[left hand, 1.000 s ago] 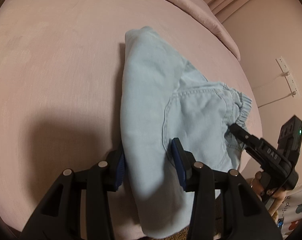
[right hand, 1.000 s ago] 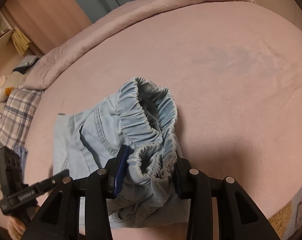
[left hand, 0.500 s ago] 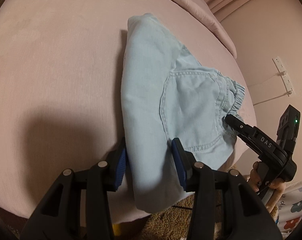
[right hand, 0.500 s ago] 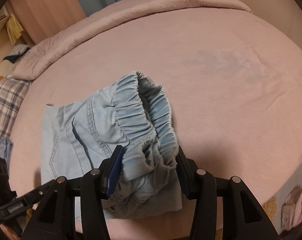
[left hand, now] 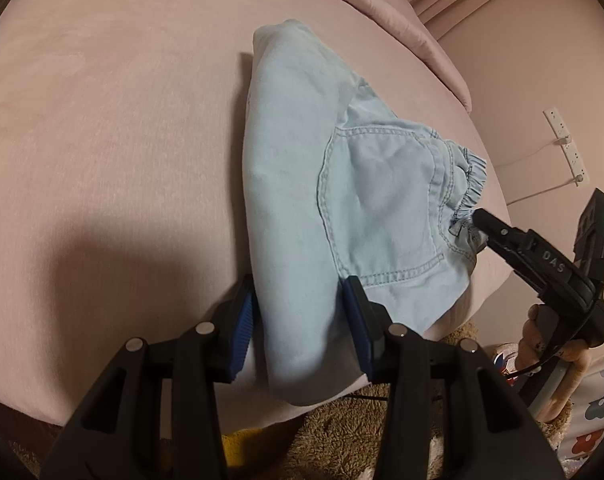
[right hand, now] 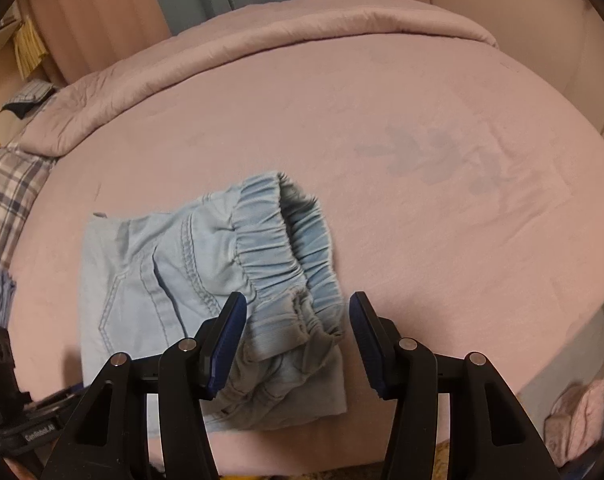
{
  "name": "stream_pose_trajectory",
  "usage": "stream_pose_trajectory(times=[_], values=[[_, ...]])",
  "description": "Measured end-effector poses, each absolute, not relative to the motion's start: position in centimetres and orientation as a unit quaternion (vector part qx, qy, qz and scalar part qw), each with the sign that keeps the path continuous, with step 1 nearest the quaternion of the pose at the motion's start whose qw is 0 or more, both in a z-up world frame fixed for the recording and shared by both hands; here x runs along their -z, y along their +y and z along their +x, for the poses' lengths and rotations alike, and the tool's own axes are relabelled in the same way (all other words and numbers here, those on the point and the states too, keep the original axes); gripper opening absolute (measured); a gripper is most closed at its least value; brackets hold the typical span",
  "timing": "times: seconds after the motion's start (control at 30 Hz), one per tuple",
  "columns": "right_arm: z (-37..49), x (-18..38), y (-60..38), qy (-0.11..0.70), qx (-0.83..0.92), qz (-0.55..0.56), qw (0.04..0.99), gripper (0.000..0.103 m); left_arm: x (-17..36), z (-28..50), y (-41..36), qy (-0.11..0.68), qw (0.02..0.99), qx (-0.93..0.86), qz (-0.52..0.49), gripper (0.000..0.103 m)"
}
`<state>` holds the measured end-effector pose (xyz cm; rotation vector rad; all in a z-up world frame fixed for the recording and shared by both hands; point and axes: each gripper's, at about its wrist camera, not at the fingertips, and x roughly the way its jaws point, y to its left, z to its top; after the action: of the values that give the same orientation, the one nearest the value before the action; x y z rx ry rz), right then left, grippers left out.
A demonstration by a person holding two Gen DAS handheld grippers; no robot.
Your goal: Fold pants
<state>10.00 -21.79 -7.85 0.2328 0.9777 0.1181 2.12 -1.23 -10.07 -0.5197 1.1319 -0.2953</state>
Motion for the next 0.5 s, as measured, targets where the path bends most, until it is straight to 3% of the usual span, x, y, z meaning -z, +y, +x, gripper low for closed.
stream_pose_trajectory(times=[0.27, 0.33, 0.5], values=[[10.0, 7.9, -21.9, 0.459, -0.072, 0.119, 0.877, 0.053, 10.0, 2.9, -1.9, 0.531, 0.803, 0.135, -0.234, 0.045], [10.1, 8.5, -21.5, 0.463, -0.072, 0.113, 0.876, 0.049, 10.0, 3.0, -2.0, 0.531, 0.803, 0.136, -0.233, 0.045], [9.7, 8.3, -21.7, 0.448, -0.063, 0.106, 0.885, 0.019, 9.9, 3.0, -2.3, 0.533, 0.804, 0.135, -0.229, 0.045]])
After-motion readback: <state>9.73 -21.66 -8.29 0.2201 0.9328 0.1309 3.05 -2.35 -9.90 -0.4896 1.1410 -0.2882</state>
